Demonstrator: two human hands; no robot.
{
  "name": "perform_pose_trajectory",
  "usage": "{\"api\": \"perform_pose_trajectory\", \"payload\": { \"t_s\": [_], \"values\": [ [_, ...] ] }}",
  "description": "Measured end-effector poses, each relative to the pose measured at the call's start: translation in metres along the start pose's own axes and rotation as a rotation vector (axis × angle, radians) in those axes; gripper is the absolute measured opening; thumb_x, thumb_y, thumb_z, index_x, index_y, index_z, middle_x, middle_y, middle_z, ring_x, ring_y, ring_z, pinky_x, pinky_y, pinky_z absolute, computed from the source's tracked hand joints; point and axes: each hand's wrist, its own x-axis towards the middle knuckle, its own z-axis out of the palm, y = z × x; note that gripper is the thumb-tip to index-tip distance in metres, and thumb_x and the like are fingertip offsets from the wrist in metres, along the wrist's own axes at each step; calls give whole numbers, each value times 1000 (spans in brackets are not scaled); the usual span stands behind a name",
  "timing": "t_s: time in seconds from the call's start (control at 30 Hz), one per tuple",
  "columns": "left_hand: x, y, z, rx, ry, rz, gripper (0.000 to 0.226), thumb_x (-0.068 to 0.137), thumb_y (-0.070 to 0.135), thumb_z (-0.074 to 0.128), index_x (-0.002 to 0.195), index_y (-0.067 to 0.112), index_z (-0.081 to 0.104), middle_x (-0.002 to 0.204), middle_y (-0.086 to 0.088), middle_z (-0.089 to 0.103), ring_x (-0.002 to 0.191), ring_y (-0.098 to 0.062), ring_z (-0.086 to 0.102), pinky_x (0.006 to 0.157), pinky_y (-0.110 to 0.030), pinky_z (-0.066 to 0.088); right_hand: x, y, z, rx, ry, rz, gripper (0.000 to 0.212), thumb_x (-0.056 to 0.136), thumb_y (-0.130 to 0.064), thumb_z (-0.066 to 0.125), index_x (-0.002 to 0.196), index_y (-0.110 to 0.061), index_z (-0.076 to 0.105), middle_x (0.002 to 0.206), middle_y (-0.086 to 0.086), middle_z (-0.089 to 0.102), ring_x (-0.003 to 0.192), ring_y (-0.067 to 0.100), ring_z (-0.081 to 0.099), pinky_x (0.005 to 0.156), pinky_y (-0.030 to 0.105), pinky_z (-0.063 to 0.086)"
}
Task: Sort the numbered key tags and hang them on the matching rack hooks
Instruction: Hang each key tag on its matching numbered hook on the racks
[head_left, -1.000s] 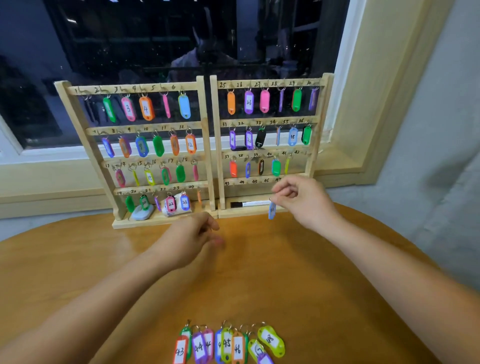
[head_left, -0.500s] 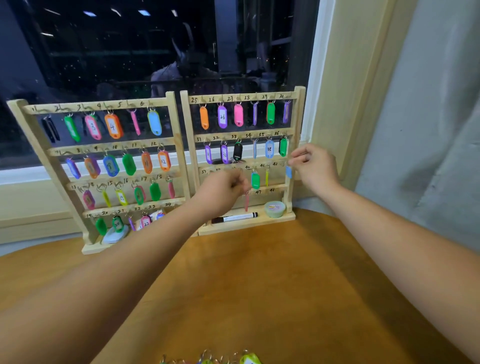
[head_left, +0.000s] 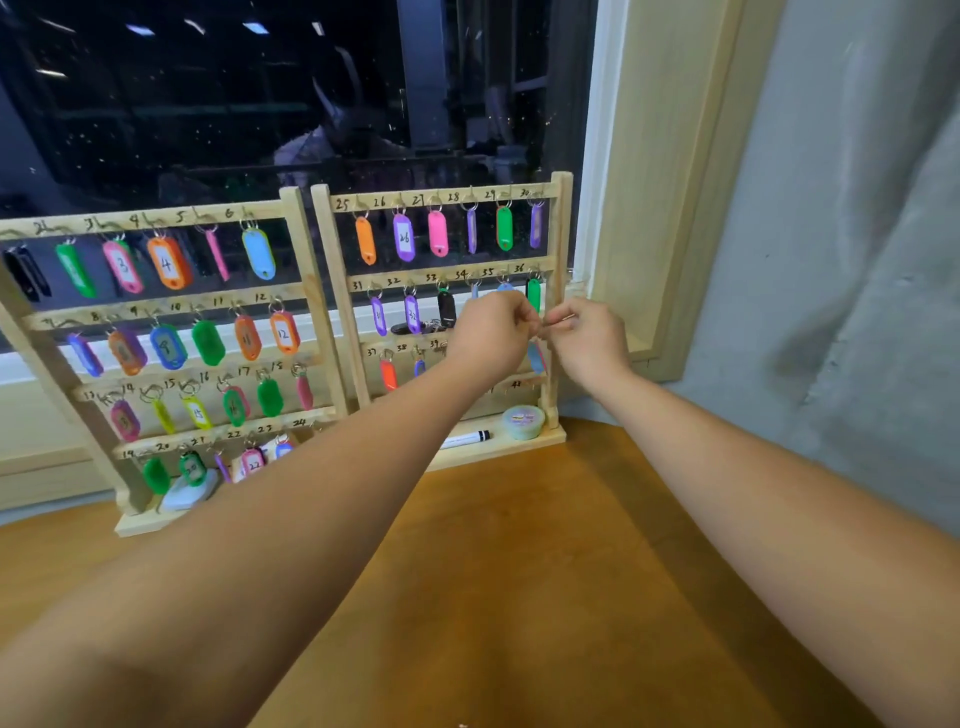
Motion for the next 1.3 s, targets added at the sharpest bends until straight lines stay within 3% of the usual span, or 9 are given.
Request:
{"api": "perform_pose_trajectory", "payload": {
  "t_s": [0.17, 0.33, 0.57, 0.73, 0.83, 1.0, 1.1, 1.3],
  "values": [
    [9, 2, 9, 71, 42, -16, 21, 96, 12, 58, 88, 26, 72, 72, 10, 70, 75, -11, 67, 72, -31, 56, -9, 11, -4, 57, 37, -17, 15, 93, -10, 69, 93, -24, 76, 82, -10, 71, 83, 14, 68, 79, 28, 54],
    [11, 3, 16, 121, 58, -16, 15, 101, 19, 62, 100, 25, 75, 93, 1, 77, 91, -24, 70, 76, -36, 56, -28, 13, -10, 78, 59, -68, 14, 94, -12, 68, 97, -21, 78, 88, -11, 72, 84, 5, 64, 77, 24, 49],
    [-3, 0, 5, 61, 104, 76, 14, 97, 14, 66, 107, 18, 75, 99, -1, 75, 91, -21, 68, 84, -39, 58, -67, 4, -20, 132, -11, -112, 14, 99, -12, 67, 99, -23, 76, 95, -15, 71, 87, -3, 61, 71, 6, 44],
    [-60, -14, -29, 29, 101, 142, 13, 96, 15, 70, 107, 19, 75, 89, 10, 69, 77, -7, 58, 71, -20, 45, -108, -4, -13, 193, -167, -126, 19, 95, -6, 68, 95, -23, 76, 90, -9, 73, 77, 1, 59, 72, 17, 47],
    [-109, -32, -51, 19, 90, 137, 12, 95, 16, 72, 105, 22, 74, 88, 14, 66, 78, 0, 58, 69, -6, 39, -142, -16, -6, 191, -252, -163, 21, 93, -3, 69, 94, -23, 76, 90, -10, 74, 79, 1, 61, 72, 11, 45],
    [-190, -67, -83, -48, -13, 18, 8, 96, 21, 76, 97, 28, 75, 93, 16, 72, 86, -3, 64, 73, -8, 44, -199, -32, 11, 204, -400, -185, 20, 95, -6, 71, 94, -25, 76, 86, -14, 71, 83, 2, 62, 74, 13, 46],
    [-235, -92, -95, -54, -66, -40, 11, 94, 22, 78, 93, 32, 75, 95, 18, 74, 89, -6, 67, 79, -17, 50, -231, -41, 20, 157, -516, -223, 16, 97, -12, 71, 100, -27, 76, 90, -15, 71, 87, 2, 63, 73, 12, 45],
    [-315, -133, -107, -61, -188, -212, 9, 95, 29, 78, 95, 38, 76, 93, 21, 74, 87, -5, 68, 73, -15, 46, -288, -55, 42, 83, -746, -282, 10, 96, -18, 73, 99, -27, 77, 93, -12, 69, 85, 9, 64, 70, 13, 43]
  ]
}}
